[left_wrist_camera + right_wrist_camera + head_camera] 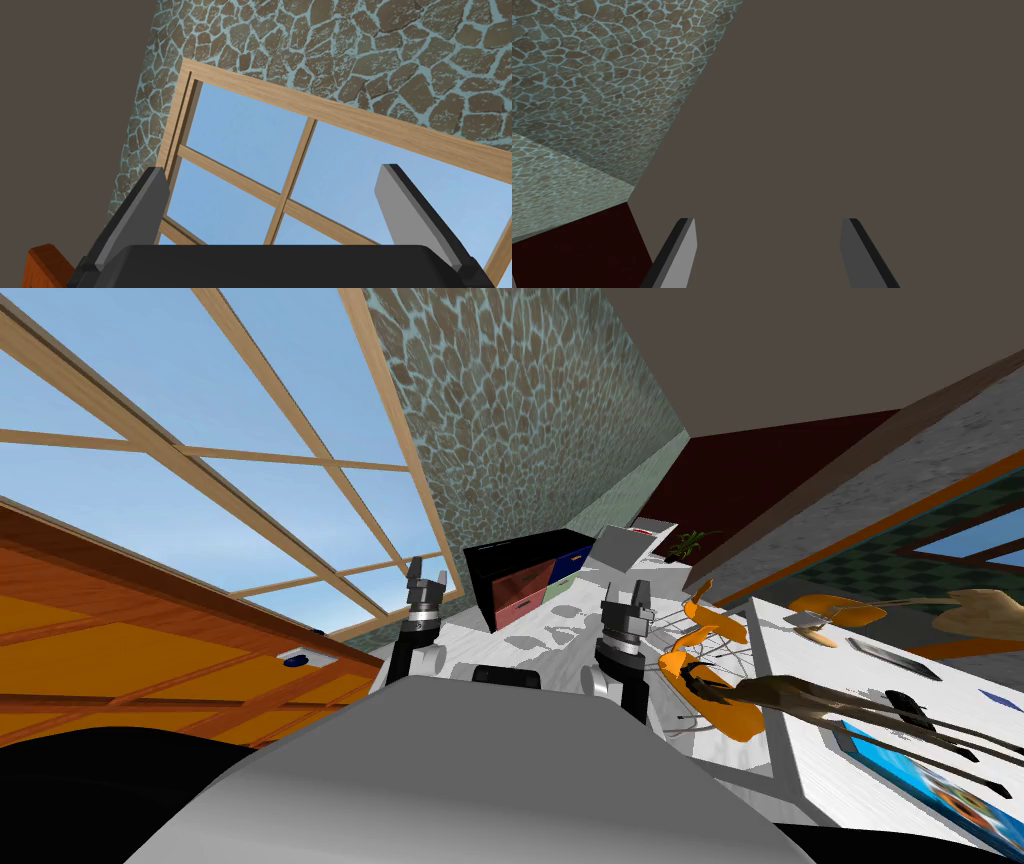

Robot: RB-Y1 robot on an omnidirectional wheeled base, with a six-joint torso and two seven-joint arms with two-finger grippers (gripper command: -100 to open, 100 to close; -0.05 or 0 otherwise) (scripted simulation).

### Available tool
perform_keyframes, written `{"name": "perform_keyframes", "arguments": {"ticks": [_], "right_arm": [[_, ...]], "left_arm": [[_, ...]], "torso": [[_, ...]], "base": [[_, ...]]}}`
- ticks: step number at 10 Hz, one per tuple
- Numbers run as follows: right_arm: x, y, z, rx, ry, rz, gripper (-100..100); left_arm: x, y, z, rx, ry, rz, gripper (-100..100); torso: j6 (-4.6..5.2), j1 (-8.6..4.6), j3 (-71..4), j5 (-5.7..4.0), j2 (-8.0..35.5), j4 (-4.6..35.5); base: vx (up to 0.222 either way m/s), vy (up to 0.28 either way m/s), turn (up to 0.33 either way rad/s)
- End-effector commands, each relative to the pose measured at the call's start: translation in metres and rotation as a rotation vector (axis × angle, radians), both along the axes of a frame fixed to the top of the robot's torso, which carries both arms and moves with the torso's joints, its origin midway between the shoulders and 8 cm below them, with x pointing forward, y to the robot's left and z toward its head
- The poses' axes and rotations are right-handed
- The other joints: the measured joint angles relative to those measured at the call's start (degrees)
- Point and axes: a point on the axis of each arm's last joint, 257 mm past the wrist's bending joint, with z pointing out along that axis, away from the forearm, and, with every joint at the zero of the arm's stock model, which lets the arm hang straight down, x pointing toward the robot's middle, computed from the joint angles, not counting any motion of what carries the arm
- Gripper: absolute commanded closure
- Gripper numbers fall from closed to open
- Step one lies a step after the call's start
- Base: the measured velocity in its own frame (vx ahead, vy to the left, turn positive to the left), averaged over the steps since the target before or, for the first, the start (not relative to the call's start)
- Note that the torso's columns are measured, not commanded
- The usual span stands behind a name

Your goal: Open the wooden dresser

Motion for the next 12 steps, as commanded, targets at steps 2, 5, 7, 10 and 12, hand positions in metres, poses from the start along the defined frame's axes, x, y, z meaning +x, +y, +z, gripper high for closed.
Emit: {"name": "perform_keyframes", "arguments": {"ticks": [2, 5, 7, 10, 12], "right_arm": [[0.0, 0.0, 0.0, 0.0, 0.0, 0.0, 0], [0.0, 0.0, 0.0, 0.0, 0.0, 0.0, 0], [0.0, 0.0, 0.0, 0.0, 0.0, 0.0, 0], [0.004, 0.001, -0.003, -0.001, 0.015, 0.027, -100], [0.011, 0.0, -0.01, 0.026, 0.044, 0.072, -100]], "left_arm": [[0.0, 0.0, 0.0, 0.0, 0.0, 0.0, 0], [0.0, 0.0, 0.0, 0.0, 0.0, 0.0, 0], [0.0, 0.0, 0.0, 0.0, 0.0, 0.0, 0], [0.0, 0.0, 0.0, 0.0, 0.0, 0.0, 0], [0.0, 0.0, 0.0, 0.0, 0.0, 0.0, 0]], "torso": [[0.0, 0.0, -12.0, 0.0, 5.97, 6.0], [0.0, 0.0, -36.92, 0.0, 18.45, 18.46], [0.0, 0.0, -53.81, 0.0, 26.93, 26.91], [0.0, 0.0, -79.19, 0.0, 39.62, 39.6], [0.0, -0.07, -84.31, -0.02, 41.99, 42.03]], "base": [[0.0, 0.0, 0.0], [0.0, 0.0, 0.0], [0.0, 0.0, 0.0], [0.007, -0.004, 0.006], [0.047, -0.031, 0.037]]}}
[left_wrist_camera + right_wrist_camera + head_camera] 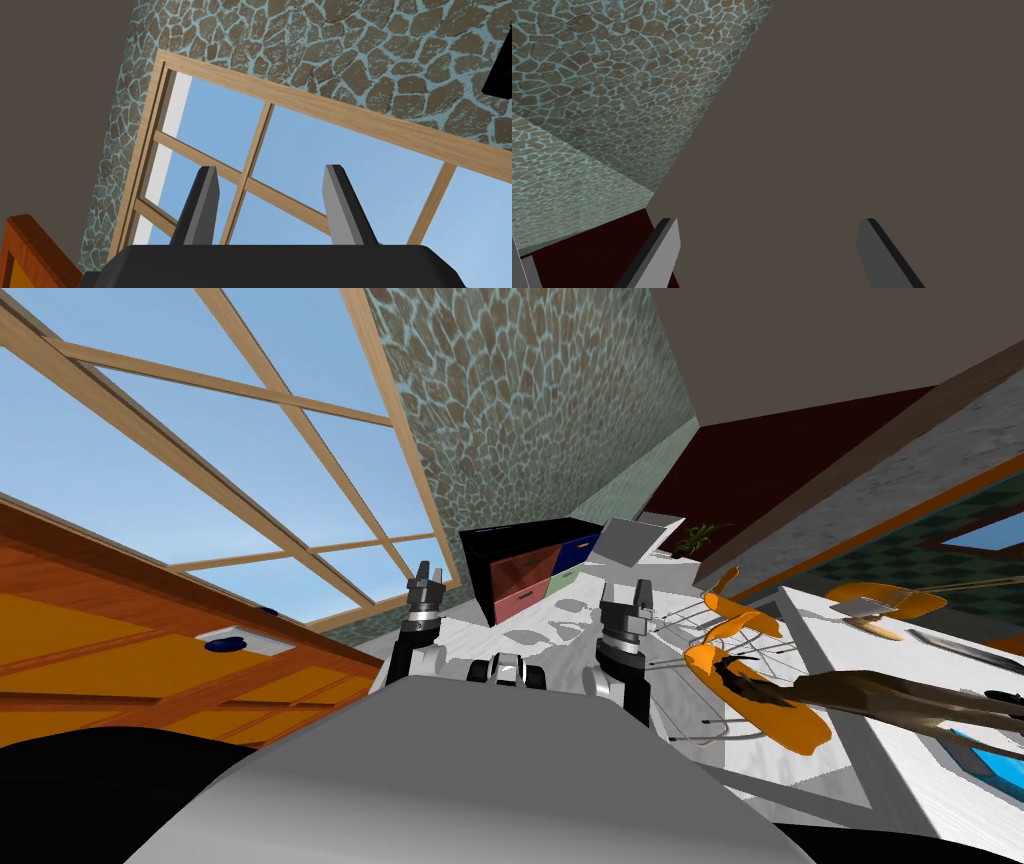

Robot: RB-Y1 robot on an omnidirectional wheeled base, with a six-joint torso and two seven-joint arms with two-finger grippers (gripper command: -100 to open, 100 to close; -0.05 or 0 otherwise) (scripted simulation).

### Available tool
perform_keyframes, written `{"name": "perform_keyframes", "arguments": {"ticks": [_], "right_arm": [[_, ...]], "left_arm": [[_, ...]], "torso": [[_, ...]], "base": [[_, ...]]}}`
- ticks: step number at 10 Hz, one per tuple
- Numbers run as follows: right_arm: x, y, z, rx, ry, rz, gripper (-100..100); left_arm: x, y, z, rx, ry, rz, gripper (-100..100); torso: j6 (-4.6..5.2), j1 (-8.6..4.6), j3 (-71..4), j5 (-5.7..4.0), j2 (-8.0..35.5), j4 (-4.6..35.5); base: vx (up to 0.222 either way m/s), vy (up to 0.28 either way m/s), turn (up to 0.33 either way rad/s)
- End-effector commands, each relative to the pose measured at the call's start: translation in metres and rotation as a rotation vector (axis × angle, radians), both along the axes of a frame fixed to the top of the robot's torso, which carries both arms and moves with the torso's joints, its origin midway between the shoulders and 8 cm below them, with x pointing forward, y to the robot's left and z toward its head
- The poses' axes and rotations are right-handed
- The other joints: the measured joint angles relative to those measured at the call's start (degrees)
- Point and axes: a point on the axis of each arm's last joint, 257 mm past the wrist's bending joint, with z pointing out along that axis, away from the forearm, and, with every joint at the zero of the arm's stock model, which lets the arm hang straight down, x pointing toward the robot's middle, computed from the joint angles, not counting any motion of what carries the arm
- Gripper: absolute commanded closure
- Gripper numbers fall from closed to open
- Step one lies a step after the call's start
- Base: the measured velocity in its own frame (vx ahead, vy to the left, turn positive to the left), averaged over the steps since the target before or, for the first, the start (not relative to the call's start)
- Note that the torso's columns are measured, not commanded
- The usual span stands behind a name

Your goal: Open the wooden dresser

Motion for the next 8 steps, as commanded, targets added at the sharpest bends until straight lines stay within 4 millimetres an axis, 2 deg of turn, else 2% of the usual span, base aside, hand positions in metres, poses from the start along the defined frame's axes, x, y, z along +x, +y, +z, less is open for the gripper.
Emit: {"name": "perform_keyframes", "arguments": {"ticks": [1, 3, 8], "right_arm": [[0.011, -0.003, -0.011, 0.051, 0.044, 0.063, -100], [0.022, -0.005, -0.024, 0.116, 0.09, 0.115, -100], [0.034, -0.012, -0.04, 0.247, 0.138, 0.179, -100]], "left_arm": [[0.0, 0.0, 0.0, 0.0, 0.0, 0.0, 0], [0.0, 0.0, 0.0, 0.0, 0.0, 0.0, 0], [0.0, 0.0, 0.0, 0.0, 0.0, 0.0, 0]], "torso": [[0.0, 0.02, -0.28, 0.0, 0.1, 0.15], [0.0, 0.03, -0.31, 0.01, 0.21, 0.23], [0.0, 0.05, -0.24, 0.02, 0.31, 0.27]], "base": [[0.075, -0.039, 0.044], [0.091, -0.059, 0.051], [0.059, -0.036, 0.032]]}}
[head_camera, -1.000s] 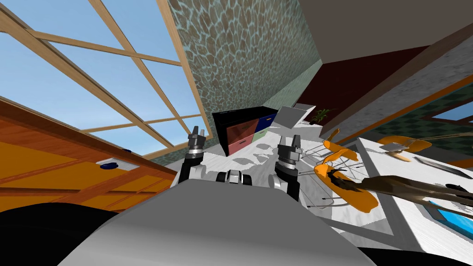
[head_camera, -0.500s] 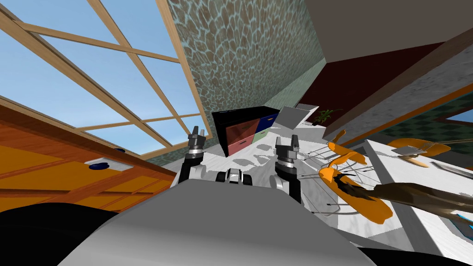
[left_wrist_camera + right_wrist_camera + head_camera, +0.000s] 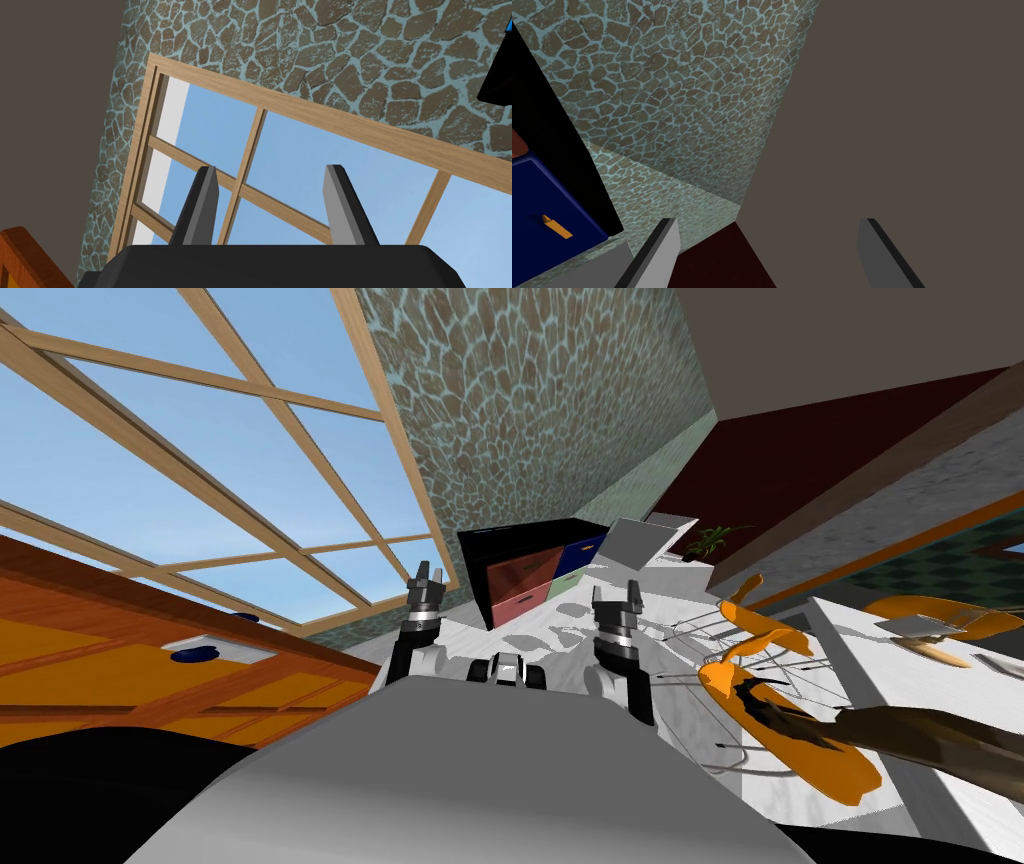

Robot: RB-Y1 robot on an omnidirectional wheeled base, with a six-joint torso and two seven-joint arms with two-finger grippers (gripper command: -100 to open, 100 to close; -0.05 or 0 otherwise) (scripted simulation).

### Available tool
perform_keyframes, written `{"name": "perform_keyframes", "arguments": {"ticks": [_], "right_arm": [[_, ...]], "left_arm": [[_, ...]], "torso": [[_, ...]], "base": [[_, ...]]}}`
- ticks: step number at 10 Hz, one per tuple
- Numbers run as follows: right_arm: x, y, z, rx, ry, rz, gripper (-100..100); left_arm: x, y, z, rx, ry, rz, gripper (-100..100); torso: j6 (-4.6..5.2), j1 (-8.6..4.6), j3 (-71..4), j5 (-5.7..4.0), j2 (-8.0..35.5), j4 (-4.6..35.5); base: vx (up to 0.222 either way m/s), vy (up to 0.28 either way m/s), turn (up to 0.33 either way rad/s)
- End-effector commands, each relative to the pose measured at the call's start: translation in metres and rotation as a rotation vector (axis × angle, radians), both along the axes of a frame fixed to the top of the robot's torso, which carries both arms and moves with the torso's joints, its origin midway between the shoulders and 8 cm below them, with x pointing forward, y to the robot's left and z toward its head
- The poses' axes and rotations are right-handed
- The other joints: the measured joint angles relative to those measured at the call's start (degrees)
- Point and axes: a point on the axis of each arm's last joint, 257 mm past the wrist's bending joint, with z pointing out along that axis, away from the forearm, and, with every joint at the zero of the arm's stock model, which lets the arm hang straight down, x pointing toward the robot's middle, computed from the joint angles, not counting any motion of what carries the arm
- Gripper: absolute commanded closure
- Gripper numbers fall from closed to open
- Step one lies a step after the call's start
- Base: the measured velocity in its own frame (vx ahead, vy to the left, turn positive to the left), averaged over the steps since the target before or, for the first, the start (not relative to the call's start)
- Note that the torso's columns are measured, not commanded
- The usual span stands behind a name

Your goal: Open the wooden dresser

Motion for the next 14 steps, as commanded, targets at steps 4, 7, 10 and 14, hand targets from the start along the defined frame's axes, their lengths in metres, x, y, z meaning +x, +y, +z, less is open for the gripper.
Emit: {"name": "perform_keyframes", "arguments": {"ticks": [4, 7, 10, 14], "right_arm": [[0.017, -0.004, -0.026, 0.176, 0.075, 0.083, -100], [0.031, -0.002, -0.049, 0.308, 0.142, 0.149, -100], [0.038, -0.002, -0.063, 0.416, 0.174, 0.19, -100], [0.05, 0.004, -0.091, 0.578, 0.246, 0.263, -100]], "left_arm": [[0.0, 0.0, 0.0, 0.0, 0.0, 0.0, 0], [0.0, 0.0, 0.0, 0.0, 0.0, 0.0, 0], [0.0, 0.0, 0.0, 0.0, 0.0, 0.0, 0], [0.0, 0.0, 0.0, 0.0, 0.0, 0.0, 0]], "torso": [[0.0, 0.03, -0.03, 0.0, -0.04, -0.01], [0.02, 0.02, -0.01, 0.0, 0.01, -0.01], [0.0, -0.03, -0.03, -0.01, -0.05, -0.01], [-0.01, 0.05, -0.01, 0.01, -0.02, -0.01]], "base": [[0.067, -0.042, 0.041], [0.071, -0.042, 0.049], [0.073, -0.052, 0.05], [0.07, -0.048, 0.055]]}}
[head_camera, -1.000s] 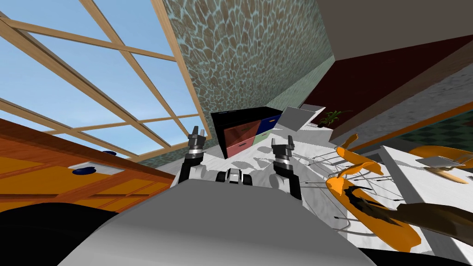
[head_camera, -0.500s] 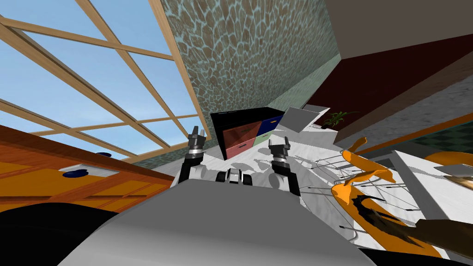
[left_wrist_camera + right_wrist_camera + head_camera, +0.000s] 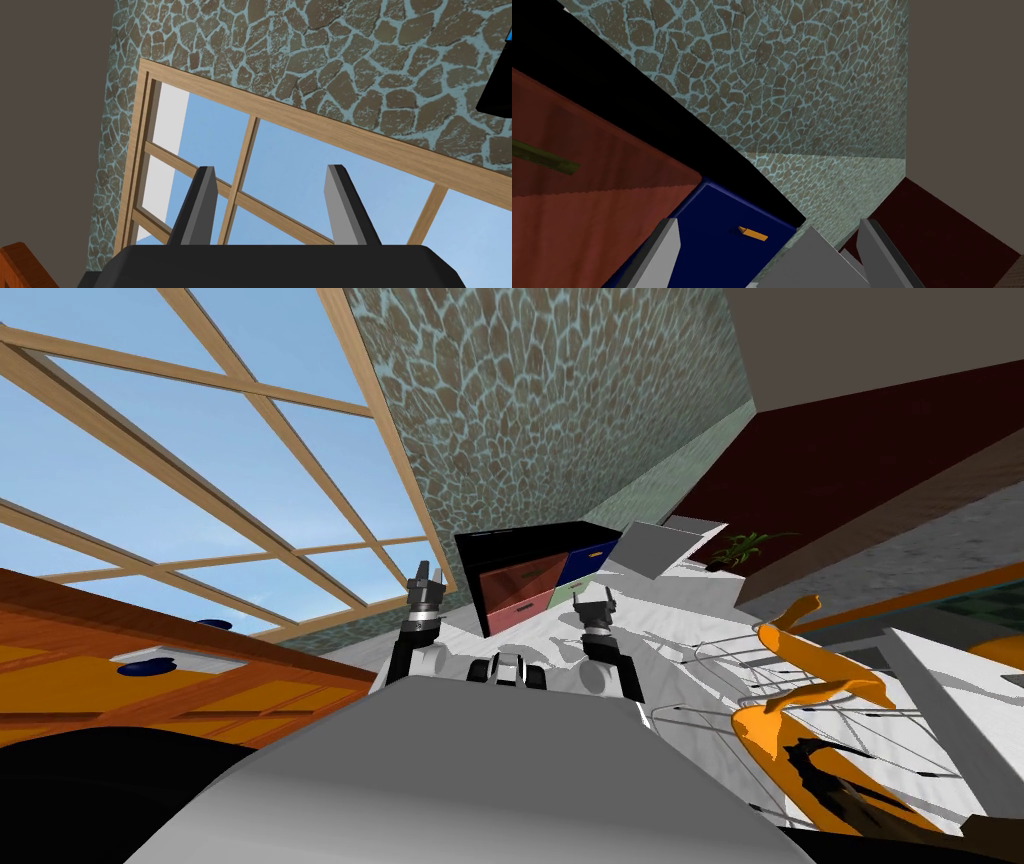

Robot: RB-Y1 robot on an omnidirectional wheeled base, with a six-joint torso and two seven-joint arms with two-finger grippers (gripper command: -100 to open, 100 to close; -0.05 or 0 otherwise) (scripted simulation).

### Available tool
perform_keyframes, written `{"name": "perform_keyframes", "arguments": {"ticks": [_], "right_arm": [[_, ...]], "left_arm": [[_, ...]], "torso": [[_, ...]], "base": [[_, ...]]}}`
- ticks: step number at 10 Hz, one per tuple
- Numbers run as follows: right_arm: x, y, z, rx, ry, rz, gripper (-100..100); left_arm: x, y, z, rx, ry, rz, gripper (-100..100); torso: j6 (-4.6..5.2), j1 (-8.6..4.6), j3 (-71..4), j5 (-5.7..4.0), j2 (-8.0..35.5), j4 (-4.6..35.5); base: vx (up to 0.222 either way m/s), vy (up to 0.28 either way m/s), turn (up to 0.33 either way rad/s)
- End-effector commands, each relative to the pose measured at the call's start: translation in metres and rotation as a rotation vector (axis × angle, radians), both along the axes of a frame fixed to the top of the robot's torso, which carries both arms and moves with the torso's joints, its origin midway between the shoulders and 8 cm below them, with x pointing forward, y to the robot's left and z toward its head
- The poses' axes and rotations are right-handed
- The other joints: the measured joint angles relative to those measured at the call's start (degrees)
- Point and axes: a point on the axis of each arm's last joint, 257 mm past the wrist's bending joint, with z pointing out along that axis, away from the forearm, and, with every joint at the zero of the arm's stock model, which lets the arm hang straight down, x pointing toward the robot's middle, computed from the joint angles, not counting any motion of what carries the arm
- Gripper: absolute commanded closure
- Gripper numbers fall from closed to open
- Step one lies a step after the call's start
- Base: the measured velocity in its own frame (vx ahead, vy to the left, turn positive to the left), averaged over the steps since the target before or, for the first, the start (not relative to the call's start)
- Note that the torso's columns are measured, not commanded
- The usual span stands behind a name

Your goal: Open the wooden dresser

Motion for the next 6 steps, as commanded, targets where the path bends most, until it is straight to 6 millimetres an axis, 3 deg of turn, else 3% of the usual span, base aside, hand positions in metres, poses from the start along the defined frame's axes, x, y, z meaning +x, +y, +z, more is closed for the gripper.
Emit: {"name": "perform_keyframes", "arguments": {"ticks": [1, 6], "right_arm": [[0.002, -0.002, -0.009, 0.069, 0.021, 0.022, -100], [0.017, 0.013, -0.052, 0.293, 0.133, 0.127, -100]], "left_arm": [[0.0, 0.0, 0.0, 0.0, 0.0, 0.0, 0], [0.0, 0.0, 0.0, 0.0, 0.0, 0.0, 0]], "torso": [[0.03, -0.01, 0.02, 0.0, 0.05, 0.01], [0.02, -0.03, -0.05, -0.01, -0.05, -0.02]], "base": [[0.029, -0.019, -0.006], [0.067, -0.039, 0.065]]}}
